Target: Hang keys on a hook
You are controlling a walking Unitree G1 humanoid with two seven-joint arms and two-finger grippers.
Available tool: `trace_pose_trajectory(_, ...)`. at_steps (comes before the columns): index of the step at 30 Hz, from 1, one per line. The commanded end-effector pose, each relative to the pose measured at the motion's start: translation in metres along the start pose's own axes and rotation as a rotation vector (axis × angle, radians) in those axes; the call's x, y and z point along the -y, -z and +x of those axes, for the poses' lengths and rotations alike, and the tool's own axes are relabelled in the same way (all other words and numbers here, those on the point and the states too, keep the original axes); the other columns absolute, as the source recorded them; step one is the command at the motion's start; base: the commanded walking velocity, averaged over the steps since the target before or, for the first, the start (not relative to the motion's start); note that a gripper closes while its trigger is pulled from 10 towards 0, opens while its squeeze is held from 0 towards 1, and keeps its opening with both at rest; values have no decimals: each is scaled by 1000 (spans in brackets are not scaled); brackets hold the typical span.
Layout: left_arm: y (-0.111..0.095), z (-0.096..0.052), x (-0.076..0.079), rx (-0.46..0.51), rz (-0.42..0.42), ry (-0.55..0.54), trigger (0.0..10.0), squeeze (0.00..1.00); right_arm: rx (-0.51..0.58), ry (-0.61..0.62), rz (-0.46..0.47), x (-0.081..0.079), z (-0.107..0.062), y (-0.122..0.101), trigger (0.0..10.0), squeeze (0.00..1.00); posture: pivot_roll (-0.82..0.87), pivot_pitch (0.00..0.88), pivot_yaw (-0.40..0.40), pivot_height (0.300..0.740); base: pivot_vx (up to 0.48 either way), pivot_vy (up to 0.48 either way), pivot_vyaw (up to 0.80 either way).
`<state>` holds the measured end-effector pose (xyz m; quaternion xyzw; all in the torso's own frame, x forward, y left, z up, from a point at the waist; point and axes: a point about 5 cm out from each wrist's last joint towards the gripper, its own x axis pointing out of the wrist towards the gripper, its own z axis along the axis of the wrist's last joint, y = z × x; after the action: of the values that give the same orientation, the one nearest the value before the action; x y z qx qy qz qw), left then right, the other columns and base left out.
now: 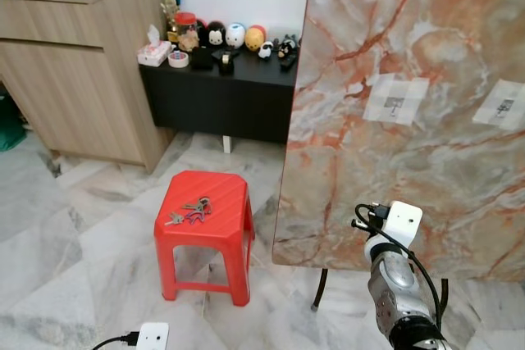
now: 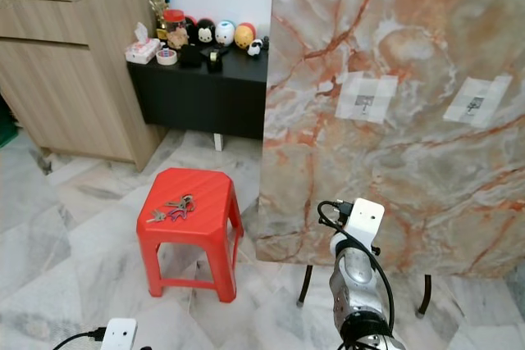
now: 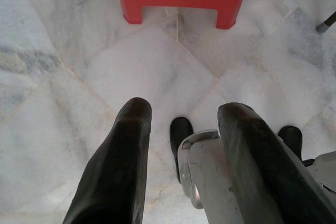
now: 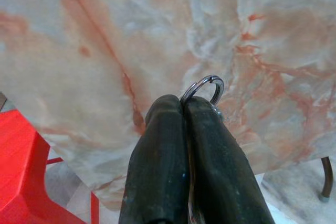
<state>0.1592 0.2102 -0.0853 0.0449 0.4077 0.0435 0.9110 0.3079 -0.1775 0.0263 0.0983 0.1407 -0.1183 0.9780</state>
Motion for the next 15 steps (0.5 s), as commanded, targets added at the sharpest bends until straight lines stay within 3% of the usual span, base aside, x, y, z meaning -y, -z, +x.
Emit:
trace_pose_trajectory(1,1,0,1,-7,-1,4,10000,0,25,0,3,-1,3,-8,10000,0,85,0,-89,740,0,0,0)
trace_pose_trajectory(15,2,0,2,-13,-14,6,10000,0,28,-2,2,-2,2,-8,10000,0,85,0,-90,740,0,0,0)
